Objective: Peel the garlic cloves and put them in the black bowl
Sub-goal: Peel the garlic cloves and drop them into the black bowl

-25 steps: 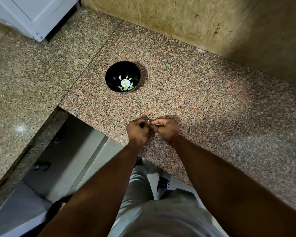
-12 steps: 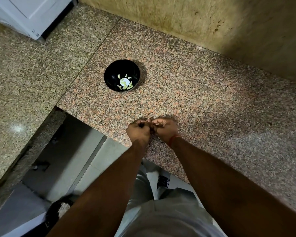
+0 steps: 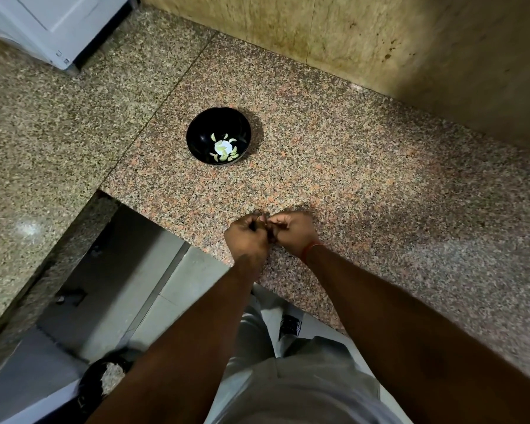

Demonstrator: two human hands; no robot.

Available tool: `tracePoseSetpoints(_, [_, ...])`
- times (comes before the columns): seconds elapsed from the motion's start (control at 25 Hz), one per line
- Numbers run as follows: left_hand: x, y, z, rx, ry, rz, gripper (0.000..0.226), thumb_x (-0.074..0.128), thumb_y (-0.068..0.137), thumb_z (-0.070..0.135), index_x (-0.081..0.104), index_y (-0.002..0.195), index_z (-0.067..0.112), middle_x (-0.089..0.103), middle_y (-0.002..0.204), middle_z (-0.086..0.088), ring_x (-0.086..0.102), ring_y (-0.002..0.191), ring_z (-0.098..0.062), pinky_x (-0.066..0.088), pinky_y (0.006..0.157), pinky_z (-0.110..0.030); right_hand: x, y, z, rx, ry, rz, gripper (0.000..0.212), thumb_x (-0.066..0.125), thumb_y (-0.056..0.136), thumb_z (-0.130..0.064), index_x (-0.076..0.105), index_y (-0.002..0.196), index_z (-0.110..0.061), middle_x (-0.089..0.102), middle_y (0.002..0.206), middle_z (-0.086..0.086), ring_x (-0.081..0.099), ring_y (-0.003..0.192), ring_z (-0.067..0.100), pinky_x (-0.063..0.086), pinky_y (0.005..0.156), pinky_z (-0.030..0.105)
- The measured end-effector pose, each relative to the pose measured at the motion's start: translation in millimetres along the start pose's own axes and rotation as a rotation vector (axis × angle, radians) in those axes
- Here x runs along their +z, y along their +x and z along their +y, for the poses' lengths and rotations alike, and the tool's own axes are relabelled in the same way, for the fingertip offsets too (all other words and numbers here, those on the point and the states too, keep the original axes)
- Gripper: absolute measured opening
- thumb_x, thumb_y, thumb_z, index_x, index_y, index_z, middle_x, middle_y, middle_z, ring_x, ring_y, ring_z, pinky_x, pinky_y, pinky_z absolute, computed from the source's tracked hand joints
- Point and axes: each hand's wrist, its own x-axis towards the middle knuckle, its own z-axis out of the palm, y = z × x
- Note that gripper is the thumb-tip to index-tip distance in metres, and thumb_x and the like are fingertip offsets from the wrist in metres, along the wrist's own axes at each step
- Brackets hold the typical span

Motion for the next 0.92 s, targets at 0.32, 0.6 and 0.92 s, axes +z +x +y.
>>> tracePoseSetpoints(0.32, [-12, 14, -5, 0.027, 0.132, 0.048, 0.004, 0.078, 0.088, 0.015, 0.081, 0.087, 0.018, 0.077, 0.08, 0.006, 0.062, 0.06, 0.004, 0.049, 0.06, -0.007, 4, 0, -14, -0.176, -0.335, -0.05, 0.026, 0.06, 0.087, -0.009, 0.063, 0.062, -0.018, 0.063, 0.061, 0.001, 0.06, 0.059, 0.023, 0.058, 0.062, 0.044])
tracePoseSetpoints(0.6, [-15, 4, 3, 0.21, 0.342, 0.078, 0.017, 0.066, 0.093, 0.011, 0.079, 0.081, 0.012, 0.066, 0.067, 0.0, 0.056, 0.059, -0.013, 0.031, 0.047, -0.017, 2, 7, -31, -0.133, -0.339, -0.055, 0.039, 0.07, 0.087, -0.004, 0.063, 0.052, -0.02, 0.062, 0.053, -0.003, 0.058, 0.049, 0.011, 0.057, 0.06, 0.027])
tracePoseSetpoints(0.92, [-19, 8, -8, 0.134, 0.266, 0.013, 0.023, 0.063, 0.094, 0.006, 0.072, 0.074, 0.012, 0.068, 0.067, 0.003, 0.059, 0.062, -0.014, 0.048, 0.054, -0.019, -4, 8, -38, 0.022, -0.266, -0.151, 0.014, 0.076, 0.086, -0.001, 0.079, 0.079, -0.013, 0.076, 0.077, 0.003, 0.074, 0.061, 0.013, 0.062, 0.058, 0.027])
